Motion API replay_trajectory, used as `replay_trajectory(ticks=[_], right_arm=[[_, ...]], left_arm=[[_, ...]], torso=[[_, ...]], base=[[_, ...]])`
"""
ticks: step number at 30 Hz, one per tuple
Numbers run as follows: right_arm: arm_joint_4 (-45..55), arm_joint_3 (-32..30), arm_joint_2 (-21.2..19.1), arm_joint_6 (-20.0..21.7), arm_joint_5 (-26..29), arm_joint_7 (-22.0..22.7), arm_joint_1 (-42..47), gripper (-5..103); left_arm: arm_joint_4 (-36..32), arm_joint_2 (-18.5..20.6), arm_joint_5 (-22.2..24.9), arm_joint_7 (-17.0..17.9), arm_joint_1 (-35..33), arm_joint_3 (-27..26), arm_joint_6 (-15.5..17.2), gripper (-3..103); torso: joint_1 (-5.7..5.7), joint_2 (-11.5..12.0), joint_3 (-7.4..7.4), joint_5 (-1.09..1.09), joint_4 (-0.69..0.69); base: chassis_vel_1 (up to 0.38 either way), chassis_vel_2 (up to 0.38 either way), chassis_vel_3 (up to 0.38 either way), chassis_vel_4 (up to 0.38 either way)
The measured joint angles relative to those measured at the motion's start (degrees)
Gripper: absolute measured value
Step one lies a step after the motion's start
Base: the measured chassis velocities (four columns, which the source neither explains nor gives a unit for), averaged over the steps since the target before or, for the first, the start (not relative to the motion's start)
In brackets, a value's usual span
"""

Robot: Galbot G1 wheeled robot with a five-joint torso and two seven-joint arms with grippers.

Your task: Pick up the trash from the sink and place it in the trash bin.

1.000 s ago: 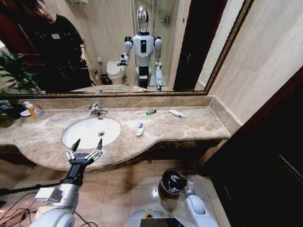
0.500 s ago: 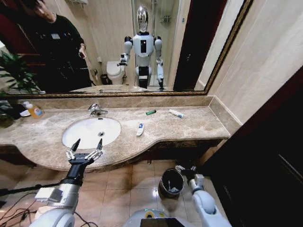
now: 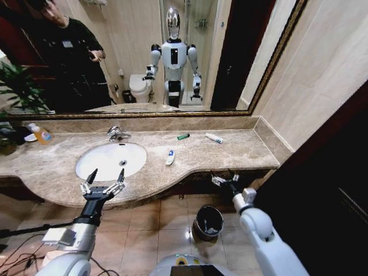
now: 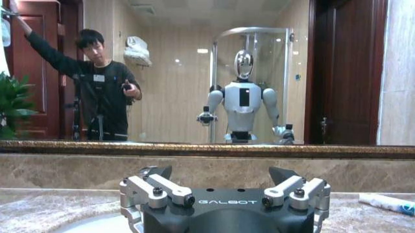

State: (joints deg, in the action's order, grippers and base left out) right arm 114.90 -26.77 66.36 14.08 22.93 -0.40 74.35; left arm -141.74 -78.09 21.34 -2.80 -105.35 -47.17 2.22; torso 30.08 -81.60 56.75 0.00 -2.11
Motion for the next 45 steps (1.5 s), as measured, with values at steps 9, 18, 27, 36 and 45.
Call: replay_trajectory(ticks=[9, 18, 27, 36, 45], right_arm=[[-10.0, 2.9, -9.2, 0.5, 6.6, -3.4, -12.9, 100], [-24.4, 12.5, -15.4, 1.3, 10.1, -9.6, -30.1, 100], [-40.8, 22.0, -12.7, -1.1, 7.1, -17.1, -45.2, 100], [-54.2, 26.3, -6.6, -0.3, 4.3, -18.5, -56.5, 100], [-64.2, 26.9, -4.9, 5.4, 0.2, -22.0, -63.4, 100]], left_arm=[[0.0, 0.0, 0.0, 0.0, 0.0, 0.0, 0.0, 100], [0.0, 0.0, 0.0, 0.0, 0.0, 0.0, 0.0, 100], [0.0, 0.0, 0.0, 0.0, 0.0, 0.0, 0.0, 100], [0.0, 0.0, 0.0, 0.0, 0.0, 0.0, 0.0, 100], [0.0, 0.0, 0.0, 0.0, 0.0, 0.0, 0.0, 100]], torso=[[0.01, 0.0, 0.01, -0.01, 0.01], [0.0, 0.0, 0.01, 0.0, 0.01], [0.0, 0.0, 0.01, 0.0, 0.01], [0.0, 0.0, 0.0, -0.02, 0.0], [0.0, 0.0, 0.0, 0.0, 0.0]], base=[[0.0, 0.0, 0.0, 0.0], [0.0, 0.0, 0.0, 0.0], [0.0, 0.0, 0.0, 0.0], [0.0, 0.0, 0.0, 0.0], [0.0, 0.0, 0.0, 0.0]])
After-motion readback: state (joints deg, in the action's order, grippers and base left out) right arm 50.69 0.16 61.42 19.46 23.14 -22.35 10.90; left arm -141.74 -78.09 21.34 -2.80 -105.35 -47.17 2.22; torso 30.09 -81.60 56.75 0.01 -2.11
